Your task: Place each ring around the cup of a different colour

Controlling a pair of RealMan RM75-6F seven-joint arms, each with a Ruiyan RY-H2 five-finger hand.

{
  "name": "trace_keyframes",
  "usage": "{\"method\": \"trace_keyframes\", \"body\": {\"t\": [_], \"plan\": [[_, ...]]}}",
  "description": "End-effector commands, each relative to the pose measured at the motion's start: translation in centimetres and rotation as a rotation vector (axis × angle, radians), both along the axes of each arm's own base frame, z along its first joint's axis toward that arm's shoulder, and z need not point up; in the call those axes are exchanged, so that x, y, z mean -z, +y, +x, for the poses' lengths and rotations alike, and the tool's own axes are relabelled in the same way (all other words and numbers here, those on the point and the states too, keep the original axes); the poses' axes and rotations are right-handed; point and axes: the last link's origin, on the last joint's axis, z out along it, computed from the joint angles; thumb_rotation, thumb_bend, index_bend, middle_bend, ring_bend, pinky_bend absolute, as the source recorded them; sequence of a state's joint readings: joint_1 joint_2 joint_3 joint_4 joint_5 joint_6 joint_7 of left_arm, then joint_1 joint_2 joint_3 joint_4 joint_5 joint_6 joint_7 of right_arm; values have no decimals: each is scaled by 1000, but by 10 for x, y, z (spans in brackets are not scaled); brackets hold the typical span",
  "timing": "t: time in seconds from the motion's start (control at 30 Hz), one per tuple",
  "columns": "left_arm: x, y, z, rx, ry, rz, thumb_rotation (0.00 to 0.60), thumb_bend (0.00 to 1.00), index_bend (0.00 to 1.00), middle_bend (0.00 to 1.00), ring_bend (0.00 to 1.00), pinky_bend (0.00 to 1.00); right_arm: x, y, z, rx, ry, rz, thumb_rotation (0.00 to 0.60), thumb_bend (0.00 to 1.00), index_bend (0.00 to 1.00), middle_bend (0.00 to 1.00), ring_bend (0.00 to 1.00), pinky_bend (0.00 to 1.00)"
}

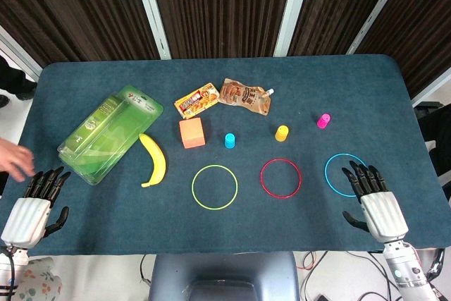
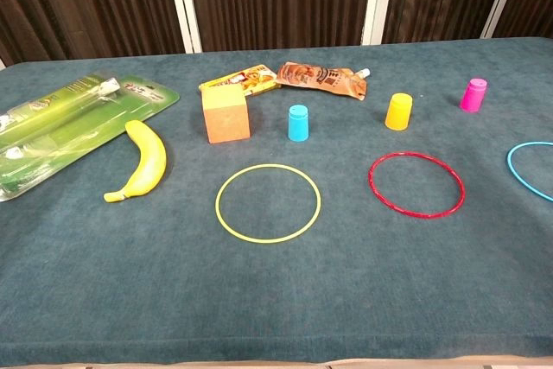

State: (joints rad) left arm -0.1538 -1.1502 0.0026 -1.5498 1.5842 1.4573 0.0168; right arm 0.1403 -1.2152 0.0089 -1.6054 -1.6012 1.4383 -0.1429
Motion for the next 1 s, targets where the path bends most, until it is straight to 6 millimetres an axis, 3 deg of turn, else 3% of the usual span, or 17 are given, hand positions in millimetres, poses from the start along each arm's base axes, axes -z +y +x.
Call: {"method": "trace_keyframes", "body": {"t": [0.03, 0.23, 0.47, 0.67, 0.77, 1.0], "plan": [[1, 0, 0, -2, 1, -1, 600, 481, 0, 0, 0, 48, 3, -1, 2, -18, -10, 17, 600, 295, 4, 0, 0, 0], [3, 2, 0, -10, 0, -29, 600, 481, 0, 0, 0, 48, 30, -17, 22, -135, -59, 117, 600, 296, 97, 0, 0, 0], [-2, 2, -1, -4, -24, -28, 600, 480, 0, 0, 0, 48, 98, -65, 83, -346, -12, 321, 600, 295, 277, 0, 0, 0], [-8, 0, -3, -1, -45, -26, 600, 480, 0, 0, 0, 47, 155, -95, 122, -379, -15, 461, 600, 300, 473, 0, 0, 0], [-12, -2, -4, -5, -56, -24, 600, 480, 0, 0, 0, 47, 174, -104, 133, -399, 2, 479, 600, 311, 546, 0, 0, 0], [-17, -4, -6, -5, -71, -26, 600, 480, 0, 0, 0, 48, 199, -110, 142, -407, 13, 491, 600, 348, 581, 0, 0, 0]]}}
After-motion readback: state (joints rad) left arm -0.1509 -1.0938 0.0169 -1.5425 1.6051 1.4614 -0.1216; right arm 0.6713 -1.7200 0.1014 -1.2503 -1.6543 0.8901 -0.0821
